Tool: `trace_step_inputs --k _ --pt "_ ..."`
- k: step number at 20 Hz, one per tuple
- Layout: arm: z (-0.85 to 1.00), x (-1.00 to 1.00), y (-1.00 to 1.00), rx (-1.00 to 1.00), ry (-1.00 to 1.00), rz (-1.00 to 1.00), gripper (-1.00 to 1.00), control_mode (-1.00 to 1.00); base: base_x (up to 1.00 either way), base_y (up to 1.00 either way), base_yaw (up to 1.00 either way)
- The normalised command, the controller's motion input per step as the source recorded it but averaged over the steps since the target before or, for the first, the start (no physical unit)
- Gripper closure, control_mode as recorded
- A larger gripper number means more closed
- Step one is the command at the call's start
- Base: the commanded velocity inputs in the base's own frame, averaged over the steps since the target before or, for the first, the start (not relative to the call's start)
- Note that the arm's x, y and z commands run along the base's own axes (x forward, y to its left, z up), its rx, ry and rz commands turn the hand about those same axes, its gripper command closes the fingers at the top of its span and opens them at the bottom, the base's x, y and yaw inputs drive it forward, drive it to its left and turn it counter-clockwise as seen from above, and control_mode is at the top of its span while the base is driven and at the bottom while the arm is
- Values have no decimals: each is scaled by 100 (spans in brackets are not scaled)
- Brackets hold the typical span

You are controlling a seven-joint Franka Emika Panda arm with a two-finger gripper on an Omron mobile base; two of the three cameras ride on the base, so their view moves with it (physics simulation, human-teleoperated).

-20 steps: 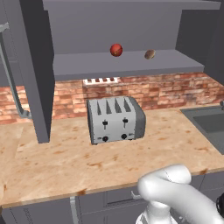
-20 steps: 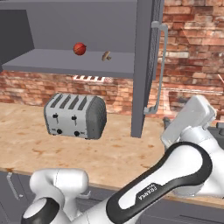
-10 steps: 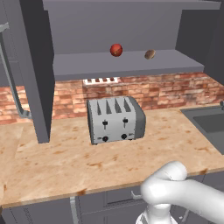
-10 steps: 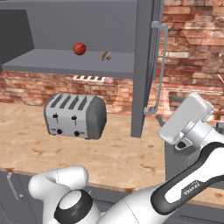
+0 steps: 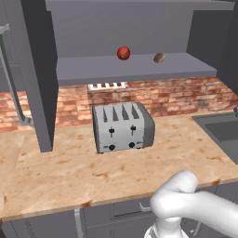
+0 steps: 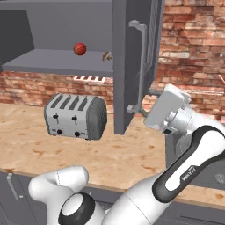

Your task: Pick the onion, mushroom from the counter and place them in the cabinet. Then close the cabinet.

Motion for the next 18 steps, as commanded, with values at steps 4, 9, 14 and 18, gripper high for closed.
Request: trace_step_inputs --k 4,9,14,18 --pt "1 -14 100 -17 -31 0 -100 -100 0 0 0" --pt "2 0 100 -10 -21 -4 -100 -100 0 0 0" --pt "14 2 76 -1 -7 -21 -100 -100 0 0 0" --pt "24 5 55 0 0 -34 -100 -100 0 0 0"
